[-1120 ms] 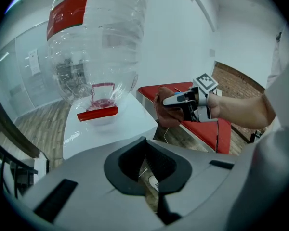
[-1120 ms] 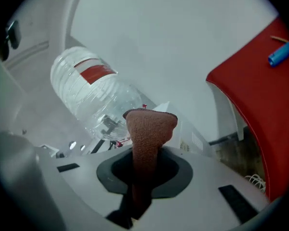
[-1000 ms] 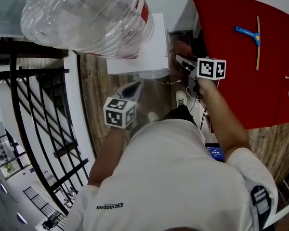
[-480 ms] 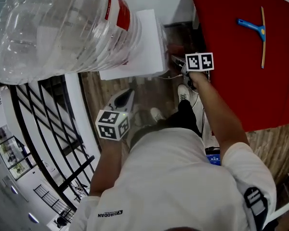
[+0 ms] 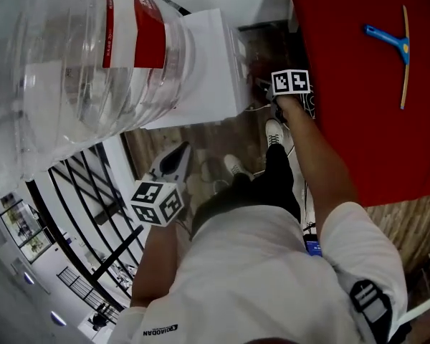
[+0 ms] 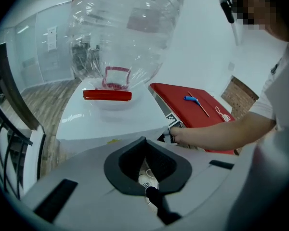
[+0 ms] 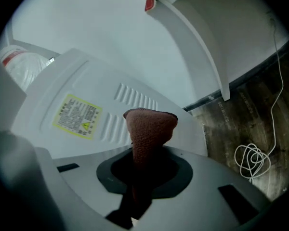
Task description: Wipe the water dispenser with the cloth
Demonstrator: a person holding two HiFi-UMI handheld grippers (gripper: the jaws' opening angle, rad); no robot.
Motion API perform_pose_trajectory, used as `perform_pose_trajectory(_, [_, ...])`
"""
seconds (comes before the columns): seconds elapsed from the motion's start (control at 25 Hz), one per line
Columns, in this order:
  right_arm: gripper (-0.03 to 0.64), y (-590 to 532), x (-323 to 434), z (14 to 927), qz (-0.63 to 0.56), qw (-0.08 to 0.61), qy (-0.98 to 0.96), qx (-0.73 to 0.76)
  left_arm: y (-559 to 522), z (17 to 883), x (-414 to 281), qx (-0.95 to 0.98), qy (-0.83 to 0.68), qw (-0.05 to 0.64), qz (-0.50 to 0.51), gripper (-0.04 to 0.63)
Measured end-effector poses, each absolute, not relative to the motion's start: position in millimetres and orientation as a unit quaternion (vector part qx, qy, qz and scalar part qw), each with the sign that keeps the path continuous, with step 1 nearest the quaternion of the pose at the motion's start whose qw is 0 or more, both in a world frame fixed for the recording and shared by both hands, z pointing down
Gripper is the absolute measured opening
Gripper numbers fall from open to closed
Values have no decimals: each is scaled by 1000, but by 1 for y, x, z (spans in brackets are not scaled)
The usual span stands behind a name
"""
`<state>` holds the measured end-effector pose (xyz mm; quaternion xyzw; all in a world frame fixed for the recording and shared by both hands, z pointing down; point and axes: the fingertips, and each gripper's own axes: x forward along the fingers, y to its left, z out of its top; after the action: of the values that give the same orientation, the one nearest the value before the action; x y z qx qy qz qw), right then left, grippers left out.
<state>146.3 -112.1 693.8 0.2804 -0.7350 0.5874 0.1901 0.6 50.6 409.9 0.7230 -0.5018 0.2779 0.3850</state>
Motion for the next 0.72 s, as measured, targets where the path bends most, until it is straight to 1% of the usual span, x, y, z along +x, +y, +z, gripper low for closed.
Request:
perform_pose_trajectory(0.36, [56,-113,149,770,632,211,-684,296,44,418,-4,715,-513,384,281,-11])
perform_pose_trajectory(0.72, [56,-116,158,809,646,229,-651,326,48,426,-6,708,-516,390,284,-11])
